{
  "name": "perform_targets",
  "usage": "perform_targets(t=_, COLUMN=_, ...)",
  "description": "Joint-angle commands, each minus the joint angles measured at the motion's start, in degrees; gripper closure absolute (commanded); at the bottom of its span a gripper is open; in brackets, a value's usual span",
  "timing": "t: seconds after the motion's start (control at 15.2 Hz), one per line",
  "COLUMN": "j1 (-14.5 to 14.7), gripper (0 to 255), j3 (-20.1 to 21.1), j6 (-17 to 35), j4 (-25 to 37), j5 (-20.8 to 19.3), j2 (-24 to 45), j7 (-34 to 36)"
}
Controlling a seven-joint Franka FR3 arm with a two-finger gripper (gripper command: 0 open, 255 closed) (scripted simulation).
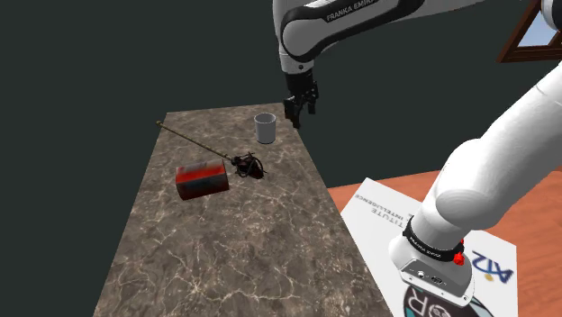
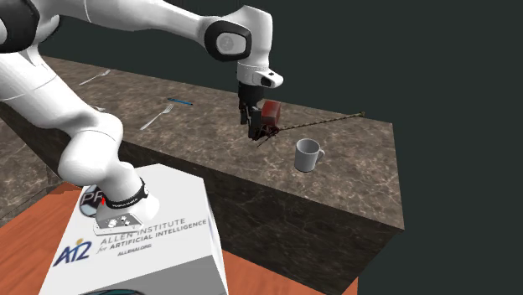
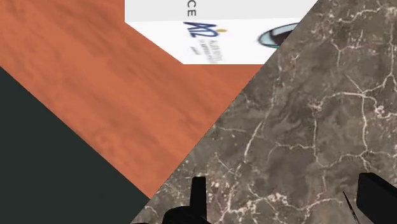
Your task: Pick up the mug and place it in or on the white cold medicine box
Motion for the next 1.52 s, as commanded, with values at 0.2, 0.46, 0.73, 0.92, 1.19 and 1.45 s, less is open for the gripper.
perform_targets(t=0.2, j1=-0.22, gripper=0, j3=-0.10, j6=3.90, j4=7.74, j5=-0.14, j2=10.41, j7=0.48)
perform_targets(t=0.46, j1=-0.30, gripper=0, j3=-0.22, j6=5.59, j4=15.52, j5=-0.19, j2=18.92, j7=0.68)
perform_targets(t=0.73, j1=-0.32, gripper=0, j3=-0.34, j6=6.08, j4=24.67, j5=-0.17, j2=27.60, j7=0.75)
perform_targets(t=0.92, j1=-0.29, gripper=0, j3=-0.42, j6=5.61, j4=32.64, j5=-0.09, j2=34.37, j7=0.70)
perform_targets(t=1.19, j1=-0.32, gripper=0, j3=-0.50, j6=6.55, j4=35.41, j5=-0.10, j2=37.75, j7=0.70)
perform_targets(t=1.45, j1=-0.44, gripper=0, j3=-0.59, j6=9.31, j4=33.41, j5=-0.22, j2=38.50, j7=0.80)
